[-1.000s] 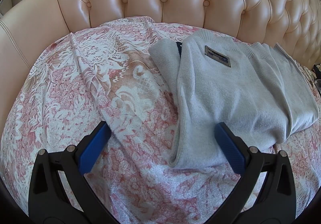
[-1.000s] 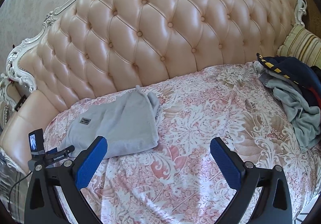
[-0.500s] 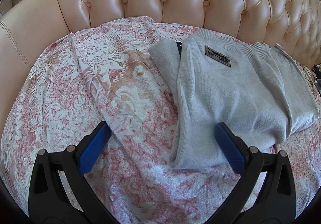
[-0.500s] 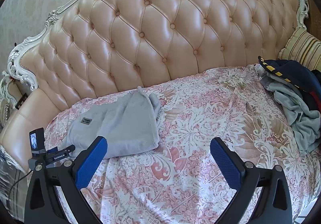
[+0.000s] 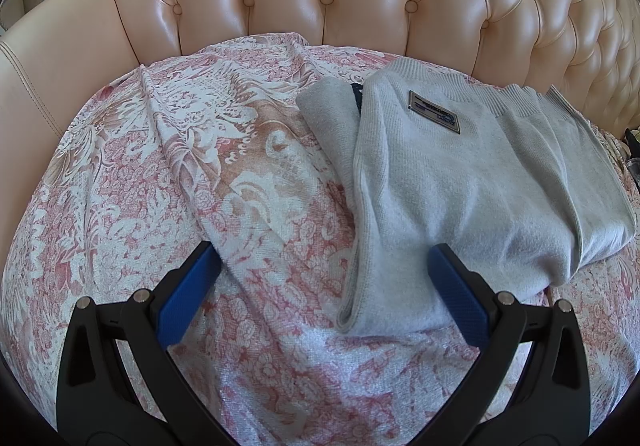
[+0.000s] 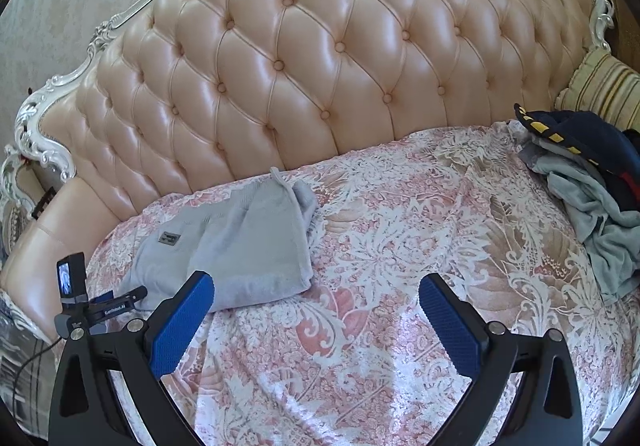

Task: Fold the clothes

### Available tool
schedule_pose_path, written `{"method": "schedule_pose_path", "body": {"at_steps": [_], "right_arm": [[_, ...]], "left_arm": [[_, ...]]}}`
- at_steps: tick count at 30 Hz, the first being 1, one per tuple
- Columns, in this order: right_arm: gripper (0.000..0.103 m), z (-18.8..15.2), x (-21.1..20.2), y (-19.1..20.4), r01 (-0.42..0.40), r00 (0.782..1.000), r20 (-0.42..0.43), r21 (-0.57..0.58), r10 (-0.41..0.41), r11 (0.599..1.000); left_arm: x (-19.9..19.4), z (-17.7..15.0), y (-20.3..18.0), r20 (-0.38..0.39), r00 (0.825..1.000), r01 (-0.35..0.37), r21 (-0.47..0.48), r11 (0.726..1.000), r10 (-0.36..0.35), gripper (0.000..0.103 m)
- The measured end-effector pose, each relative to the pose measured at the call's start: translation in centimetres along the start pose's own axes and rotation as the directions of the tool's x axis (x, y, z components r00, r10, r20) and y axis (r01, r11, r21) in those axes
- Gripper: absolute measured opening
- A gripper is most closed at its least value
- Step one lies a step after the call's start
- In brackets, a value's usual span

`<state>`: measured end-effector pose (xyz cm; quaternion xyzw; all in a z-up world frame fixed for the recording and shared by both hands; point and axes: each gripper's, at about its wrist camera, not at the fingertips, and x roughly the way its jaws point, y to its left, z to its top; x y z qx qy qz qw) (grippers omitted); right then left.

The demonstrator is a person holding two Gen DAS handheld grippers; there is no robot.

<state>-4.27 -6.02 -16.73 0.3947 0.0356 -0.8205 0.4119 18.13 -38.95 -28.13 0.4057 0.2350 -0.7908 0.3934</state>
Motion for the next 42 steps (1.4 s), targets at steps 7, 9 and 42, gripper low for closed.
{"method": "schedule_pose_path", "body": {"at_steps": [7,9,42], "right_arm": [[0.103,0.1,-0.1,0.0,-0.005,1.0,0.002,-0.006,0.005,1.0],[0.103,0.0,-0.1,0.2,-0.002,1.0,0.003,-0.02,0.002,1.0],[0.103,5.1,-2.4,19.3,-0.234,0.938,0.152,-0.381,0.31,0.895]], "left_arm": [[0.0,0.0,0.0,0.001,1.0,0.0,-0.001,1.0,0.0,0.103],[0.0,0.0,0.0,0.001,1.0,0.0,-0.001,1.0,0.0,0.103],[0.2,0.1,0.0,0.002,1.0,0.001,0.001,1.0,-0.001,0.103]]}}
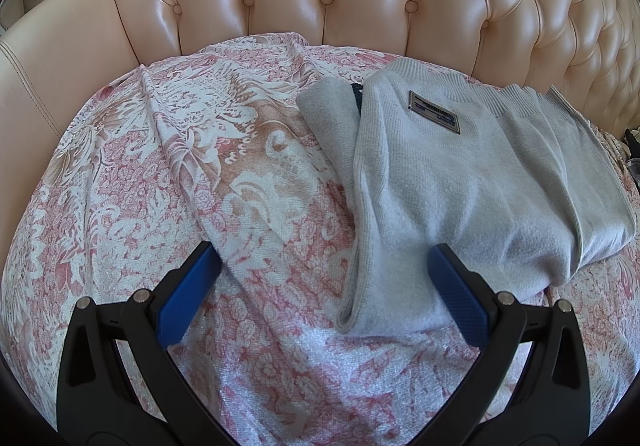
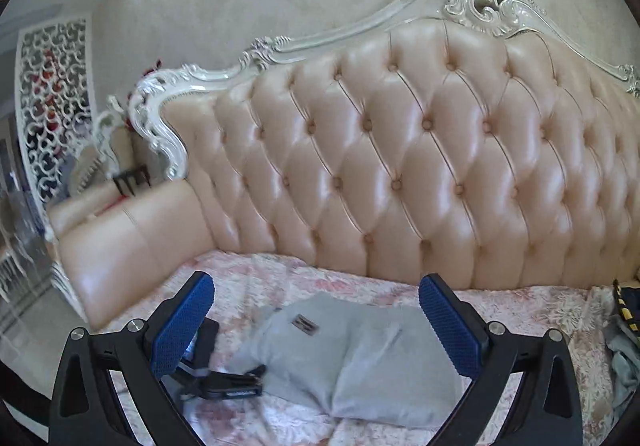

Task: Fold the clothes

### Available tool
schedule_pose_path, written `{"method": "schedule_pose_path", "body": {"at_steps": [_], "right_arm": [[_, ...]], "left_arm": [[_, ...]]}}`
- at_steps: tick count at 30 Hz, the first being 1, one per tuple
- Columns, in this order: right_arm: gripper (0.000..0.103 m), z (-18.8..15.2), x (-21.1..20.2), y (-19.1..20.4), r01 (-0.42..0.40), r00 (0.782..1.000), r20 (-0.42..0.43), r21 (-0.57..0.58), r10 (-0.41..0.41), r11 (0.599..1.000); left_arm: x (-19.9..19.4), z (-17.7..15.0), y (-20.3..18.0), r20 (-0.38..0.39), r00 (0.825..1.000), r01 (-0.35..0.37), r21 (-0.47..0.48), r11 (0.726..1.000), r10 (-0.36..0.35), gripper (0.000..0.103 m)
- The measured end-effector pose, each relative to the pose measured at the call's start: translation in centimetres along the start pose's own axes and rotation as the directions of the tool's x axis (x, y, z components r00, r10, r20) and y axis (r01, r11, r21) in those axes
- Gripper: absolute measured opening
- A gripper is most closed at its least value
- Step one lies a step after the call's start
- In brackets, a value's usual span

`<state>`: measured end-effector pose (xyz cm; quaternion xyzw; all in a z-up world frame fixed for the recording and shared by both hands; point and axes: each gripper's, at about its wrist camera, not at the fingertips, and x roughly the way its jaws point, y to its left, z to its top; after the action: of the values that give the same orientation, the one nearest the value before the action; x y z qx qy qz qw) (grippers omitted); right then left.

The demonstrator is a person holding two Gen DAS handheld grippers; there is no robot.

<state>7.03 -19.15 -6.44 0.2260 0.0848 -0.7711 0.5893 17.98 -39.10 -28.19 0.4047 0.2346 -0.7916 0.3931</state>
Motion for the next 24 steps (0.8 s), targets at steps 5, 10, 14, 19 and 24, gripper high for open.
{"method": "schedule_pose_path", "body": {"at_steps": [5,10,14,19,24], "right_arm": [[0.103,-1.4,-0.2,0.1,-0.012,0.999,-0.036,0.038,0.014,0.999],[0.103,-2.3,-1.4,-0.6,0.017,0.999,-0.052,0.024,-0.016,1.0],[0.103,-3.4,-1.2,-4.5,0.057,0.994,-0.105,0.128,-0.044,0.99],[0.103,-7.4,-0.7,-9.1,0.146,0.976,-0.181,0.145,-0.119,0.979],[0.103,-11.4,2.4,-12.9,0.193,0.945,-0.3,0.179,-0.134,0.965]], "left_arm": [[0.0,0.1,0.1,0.0,1.0,0.002,-0.002,1.0,-0.002,0.103],[0.0,0.0,0.1,0.0,1.0,0.003,-0.002,1.0,-0.003,0.103],[0.0,0.0,0.1,0.0,1.0,0.003,-0.002,1.0,-0.003,0.103],[0.0,0.0,0.1,0.001,1.0,0.003,-0.002,1.0,-0.003,0.103],[0.0,0.0,0.1,0.001,1.0,0.003,-0.003,1.0,-0.003,0.103]]}}
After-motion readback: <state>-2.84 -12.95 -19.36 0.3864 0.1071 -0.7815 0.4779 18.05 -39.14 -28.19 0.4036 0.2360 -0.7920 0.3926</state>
